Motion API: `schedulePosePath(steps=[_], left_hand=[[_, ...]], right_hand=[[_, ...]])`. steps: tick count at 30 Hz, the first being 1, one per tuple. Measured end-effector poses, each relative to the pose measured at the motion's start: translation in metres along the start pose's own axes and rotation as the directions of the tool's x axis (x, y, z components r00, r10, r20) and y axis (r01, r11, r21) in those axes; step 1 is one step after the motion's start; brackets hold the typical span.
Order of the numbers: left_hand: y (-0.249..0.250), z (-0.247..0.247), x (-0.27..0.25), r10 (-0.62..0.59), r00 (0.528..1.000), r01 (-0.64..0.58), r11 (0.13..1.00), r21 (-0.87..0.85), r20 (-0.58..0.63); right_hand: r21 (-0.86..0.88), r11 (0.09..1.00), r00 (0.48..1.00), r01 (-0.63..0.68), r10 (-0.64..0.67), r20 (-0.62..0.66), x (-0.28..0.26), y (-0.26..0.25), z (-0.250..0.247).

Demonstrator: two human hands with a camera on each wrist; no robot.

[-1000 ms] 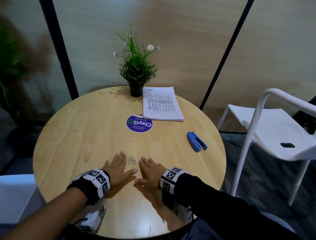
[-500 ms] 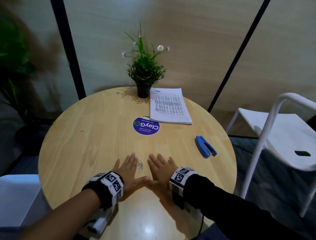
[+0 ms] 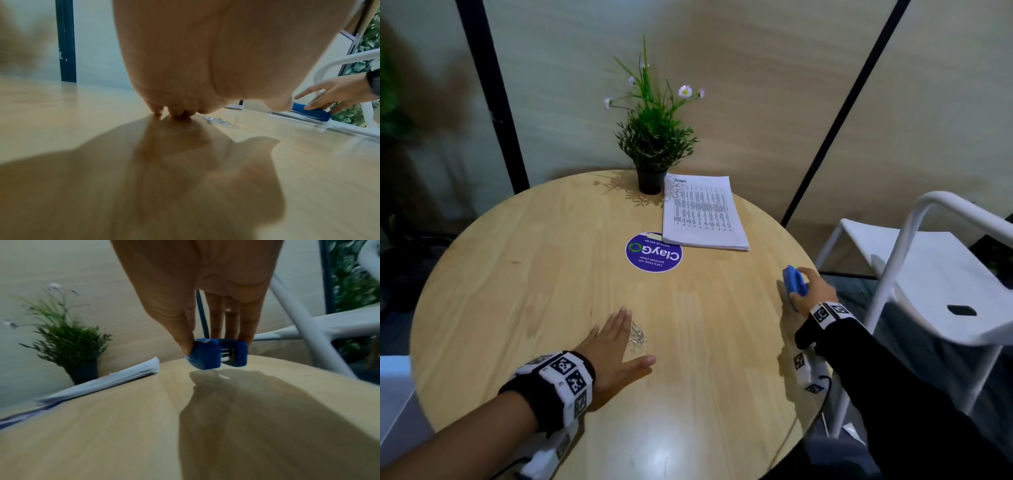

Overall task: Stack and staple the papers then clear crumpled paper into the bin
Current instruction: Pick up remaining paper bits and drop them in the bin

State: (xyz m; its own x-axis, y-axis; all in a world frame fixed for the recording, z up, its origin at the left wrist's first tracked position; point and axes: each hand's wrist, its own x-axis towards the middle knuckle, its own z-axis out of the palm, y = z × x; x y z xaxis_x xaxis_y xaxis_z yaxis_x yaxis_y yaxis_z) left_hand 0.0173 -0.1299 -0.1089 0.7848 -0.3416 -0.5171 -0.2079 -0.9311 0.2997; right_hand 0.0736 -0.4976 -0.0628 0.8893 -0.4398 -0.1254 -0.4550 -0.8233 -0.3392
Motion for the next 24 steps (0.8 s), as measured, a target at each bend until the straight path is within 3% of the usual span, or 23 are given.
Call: schedulePosePath(steps=[3,8,11,13,15,18,21,24], left_hand=[[0.001,0.001,0.001,-0.01,1.0,0.01,0.999,0.046,0.0],[0.0,0.003,0.001,-0.034,0.999,0.034,0.998,0.058,0.004],[-0.004,0.0,0.0,-0.093,0.992,0.097,0.994,0.049,-0.085],[-0.012,-0.002,-0.001,-0.14,0.985,0.147,0.987,0.061,-0.1],[-0.019,-0.006,-0.005,-0.136,0.988,0.142,0.985,0.1,-0.066],[-0.02,-0.006,-0.009,-0.073,0.997,0.075,0.987,0.143,-0.016],[-0.011,-0.001,-0.006,-0.049,0.999,0.051,0.991,0.124,-0.021],[-0.002,0.007,-0.009,-0.017,0.999,0.023,0.988,0.152,-0.041]], right_hand=[[-0.073,0.992,0.995,-0.099,0.099,-0.002,0.001,0.016,-0.002],[-0.21,0.97,0.99,-0.121,0.135,0.051,-0.004,0.013,0.008],[-0.384,0.923,1.0,-0.013,0.016,0.004,-0.013,-0.005,0.018],[-0.494,0.856,0.987,0.149,-0.103,0.12,-0.02,-0.019,0.03],[-0.515,0.798,0.932,0.313,-0.154,0.328,-0.029,-0.035,0.043],[-0.413,0.746,0.798,0.522,-0.256,0.545,-0.05,-0.065,0.061],[-0.385,0.614,0.687,0.689,-0.383,0.618,-0.086,-0.094,0.079],[-0.32,0.551,0.599,0.771,-0.455,0.658,-0.116,-0.115,0.099]])
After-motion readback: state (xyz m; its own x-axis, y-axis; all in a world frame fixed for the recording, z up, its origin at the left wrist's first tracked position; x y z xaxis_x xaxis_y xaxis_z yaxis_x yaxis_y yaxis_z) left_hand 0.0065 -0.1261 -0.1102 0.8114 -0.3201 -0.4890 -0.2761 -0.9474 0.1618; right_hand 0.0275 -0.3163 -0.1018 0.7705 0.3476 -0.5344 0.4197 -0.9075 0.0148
